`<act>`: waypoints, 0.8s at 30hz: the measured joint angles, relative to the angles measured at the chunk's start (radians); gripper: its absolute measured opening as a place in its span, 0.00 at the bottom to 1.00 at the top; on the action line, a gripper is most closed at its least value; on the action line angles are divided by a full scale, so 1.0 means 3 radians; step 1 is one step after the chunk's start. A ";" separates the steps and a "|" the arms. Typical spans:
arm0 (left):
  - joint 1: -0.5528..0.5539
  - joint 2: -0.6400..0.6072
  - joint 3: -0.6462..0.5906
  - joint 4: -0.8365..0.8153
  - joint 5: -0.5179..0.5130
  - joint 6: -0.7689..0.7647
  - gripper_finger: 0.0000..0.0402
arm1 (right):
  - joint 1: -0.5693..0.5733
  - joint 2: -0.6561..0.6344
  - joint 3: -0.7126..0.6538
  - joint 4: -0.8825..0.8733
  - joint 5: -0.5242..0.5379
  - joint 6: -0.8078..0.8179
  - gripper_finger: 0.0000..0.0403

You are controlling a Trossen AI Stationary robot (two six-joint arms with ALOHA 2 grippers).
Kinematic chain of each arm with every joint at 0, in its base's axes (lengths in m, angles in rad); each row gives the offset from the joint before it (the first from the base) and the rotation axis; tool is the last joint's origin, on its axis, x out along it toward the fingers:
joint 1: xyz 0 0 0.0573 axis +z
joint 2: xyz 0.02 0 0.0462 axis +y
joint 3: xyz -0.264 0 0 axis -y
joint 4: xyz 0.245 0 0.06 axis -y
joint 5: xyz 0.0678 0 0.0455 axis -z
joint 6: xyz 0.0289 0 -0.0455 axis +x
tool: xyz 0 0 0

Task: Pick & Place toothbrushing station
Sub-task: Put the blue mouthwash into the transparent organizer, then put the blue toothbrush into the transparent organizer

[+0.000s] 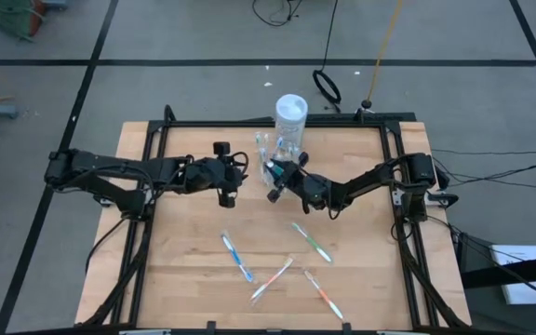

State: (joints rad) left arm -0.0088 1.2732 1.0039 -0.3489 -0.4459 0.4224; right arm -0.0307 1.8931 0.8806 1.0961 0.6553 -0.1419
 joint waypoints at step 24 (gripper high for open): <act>0.0006 0.0000 0.0000 -0.0320 0.0014 -0.0743 0.38 | 0.0070 -0.0054 -0.0003 -0.0585 -0.0005 0.0183 0.41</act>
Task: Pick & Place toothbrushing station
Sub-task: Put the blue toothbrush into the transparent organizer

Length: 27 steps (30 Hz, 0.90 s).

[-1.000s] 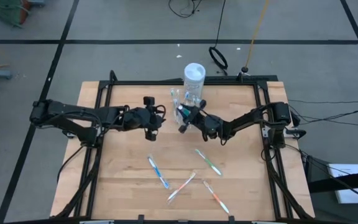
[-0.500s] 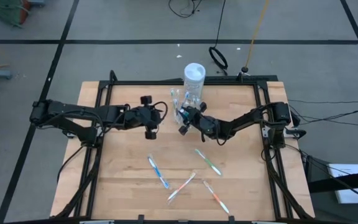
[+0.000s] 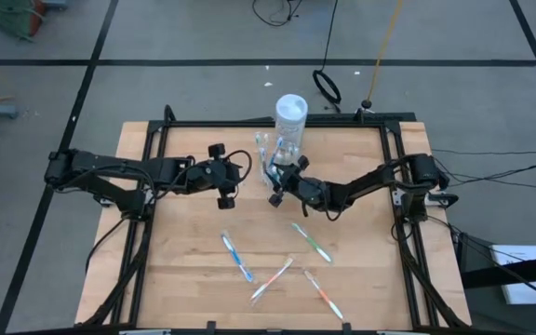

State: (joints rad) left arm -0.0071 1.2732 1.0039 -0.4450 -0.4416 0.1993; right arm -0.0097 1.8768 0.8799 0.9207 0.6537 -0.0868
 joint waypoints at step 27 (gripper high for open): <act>-0.0184 0.0059 0.0000 -0.0051 0.0874 -0.0546 0.38 | 0.0366 -0.1433 -0.0004 -0.3264 -0.1398 0.0607 0.42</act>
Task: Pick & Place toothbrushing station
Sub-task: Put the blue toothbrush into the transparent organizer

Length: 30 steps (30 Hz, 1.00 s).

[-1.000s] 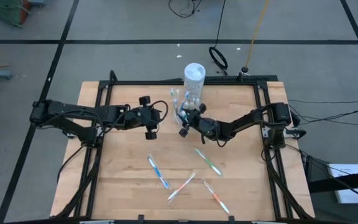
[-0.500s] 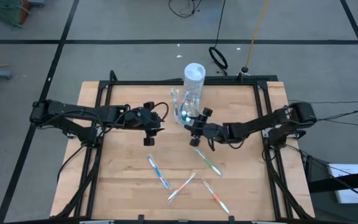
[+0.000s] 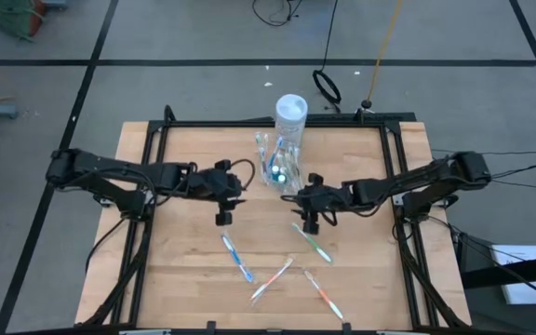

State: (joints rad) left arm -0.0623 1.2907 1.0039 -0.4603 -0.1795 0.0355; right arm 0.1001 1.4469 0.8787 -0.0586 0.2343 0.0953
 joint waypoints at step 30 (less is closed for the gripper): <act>-0.1233 0.1304 -0.0001 0.0225 0.0414 -0.0152 0.38 | 0.0203 0.0027 -0.1019 0.0850 -0.0525 0.0805 0.42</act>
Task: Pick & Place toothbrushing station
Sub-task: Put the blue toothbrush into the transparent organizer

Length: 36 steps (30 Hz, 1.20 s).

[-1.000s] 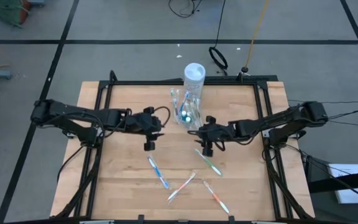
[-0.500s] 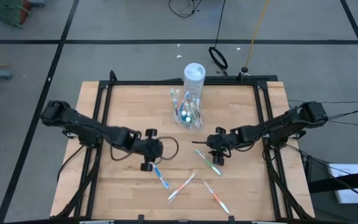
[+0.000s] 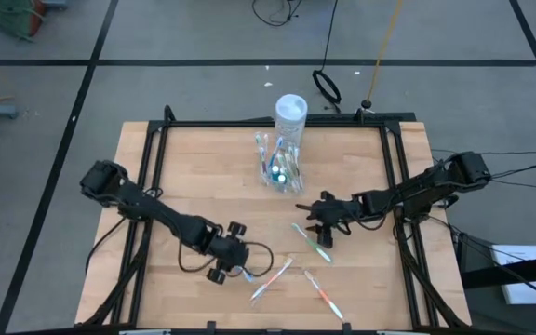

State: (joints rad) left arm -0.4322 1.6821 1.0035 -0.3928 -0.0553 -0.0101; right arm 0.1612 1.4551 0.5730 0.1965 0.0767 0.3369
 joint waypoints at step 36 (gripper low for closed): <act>0.0177 0.0455 0.0004 0.0177 0.0368 0.0111 0.07 | -0.0015 -0.0001 -0.0334 0.1015 0.0001 -0.0179 0.42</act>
State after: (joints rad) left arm -0.3790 1.8187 1.0046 -0.3396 0.0552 0.0231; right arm 0.1568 1.4548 0.4728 0.5011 0.0769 0.2832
